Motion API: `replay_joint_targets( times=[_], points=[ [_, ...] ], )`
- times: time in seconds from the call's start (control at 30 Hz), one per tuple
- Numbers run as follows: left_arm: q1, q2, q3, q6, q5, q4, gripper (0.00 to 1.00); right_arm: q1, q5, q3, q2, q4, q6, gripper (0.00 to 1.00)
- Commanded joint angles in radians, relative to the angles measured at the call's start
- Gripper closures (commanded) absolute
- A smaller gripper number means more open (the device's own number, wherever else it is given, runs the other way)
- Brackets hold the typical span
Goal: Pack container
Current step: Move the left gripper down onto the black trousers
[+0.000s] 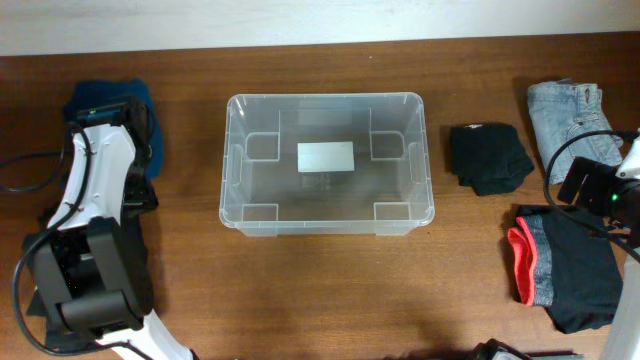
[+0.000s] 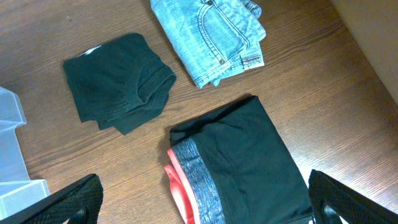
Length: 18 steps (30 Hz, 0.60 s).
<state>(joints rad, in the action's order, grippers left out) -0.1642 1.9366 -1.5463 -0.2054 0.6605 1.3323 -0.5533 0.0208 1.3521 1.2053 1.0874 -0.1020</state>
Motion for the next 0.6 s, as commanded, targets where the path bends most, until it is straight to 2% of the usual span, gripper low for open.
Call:
replay_joint_targets(
  times=[0.0,0.47,0.57],
  points=[
    [-0.002,0.028,0.029,-0.093,0.051,0.012,0.01,-0.003,0.002,0.01,-0.004,-0.003,0.01,0.02],
    [0.047,0.033,0.206,-0.076,0.005,-0.164,0.01,-0.003,0.002,0.01,-0.004,-0.003,0.01,0.02],
    [0.063,0.033,0.249,-0.035,0.006,-0.216,0.01,-0.003,0.002,0.01,-0.004,-0.003,0.01,0.02]
  ],
)
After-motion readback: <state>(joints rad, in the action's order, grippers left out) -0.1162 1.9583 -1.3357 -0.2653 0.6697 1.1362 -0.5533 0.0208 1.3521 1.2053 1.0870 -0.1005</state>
